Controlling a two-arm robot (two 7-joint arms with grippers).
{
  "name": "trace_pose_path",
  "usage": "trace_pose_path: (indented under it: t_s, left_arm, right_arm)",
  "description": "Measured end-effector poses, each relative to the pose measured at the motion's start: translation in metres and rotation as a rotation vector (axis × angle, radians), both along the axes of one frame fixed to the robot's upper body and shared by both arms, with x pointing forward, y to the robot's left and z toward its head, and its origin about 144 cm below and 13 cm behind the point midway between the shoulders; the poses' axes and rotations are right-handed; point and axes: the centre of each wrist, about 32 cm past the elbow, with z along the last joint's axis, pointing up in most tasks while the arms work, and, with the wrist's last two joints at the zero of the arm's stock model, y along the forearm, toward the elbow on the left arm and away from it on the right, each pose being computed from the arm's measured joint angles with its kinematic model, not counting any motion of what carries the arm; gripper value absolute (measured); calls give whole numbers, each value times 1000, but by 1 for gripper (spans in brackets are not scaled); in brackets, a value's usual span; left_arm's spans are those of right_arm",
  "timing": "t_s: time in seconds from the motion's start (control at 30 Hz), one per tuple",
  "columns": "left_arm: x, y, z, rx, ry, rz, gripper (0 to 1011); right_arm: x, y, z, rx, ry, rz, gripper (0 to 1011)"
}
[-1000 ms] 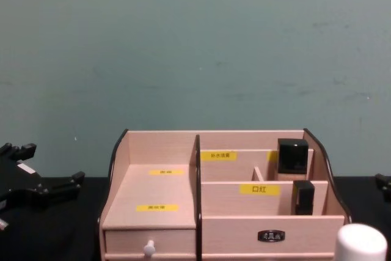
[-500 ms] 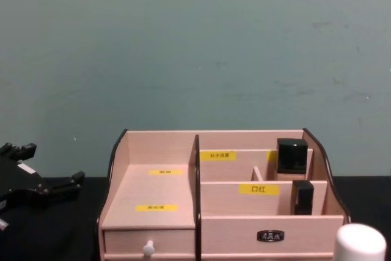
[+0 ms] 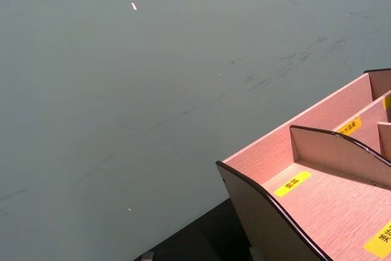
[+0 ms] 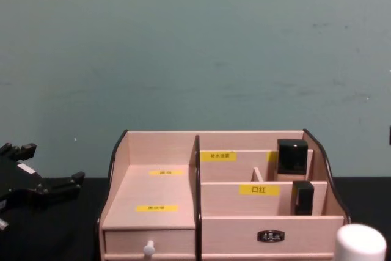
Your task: Pick up the facial cleanser and watermelon frost from the table and place them into the tiered storage box.
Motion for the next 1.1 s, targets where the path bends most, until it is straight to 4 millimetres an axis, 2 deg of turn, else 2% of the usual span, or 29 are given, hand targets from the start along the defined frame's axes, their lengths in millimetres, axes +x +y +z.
trace_pose_path:
  t_s: [0.3, 0.5, 1.1]
  left_arm:
    - [0, 0, 0, 0, 0, 0, 1010]
    - [0, 0, 0, 0, 0, 0, 1010]
    - [0, 0, 0, 0, 0, 0, 1010]
  right_arm:
    - [-23, 20, 10, 27, 31, 122, 1002]
    - [-32, 31, 10, 36, 74, 193, 1002]
    - [-43, 37, -2, 7, 191, 216, 1002]
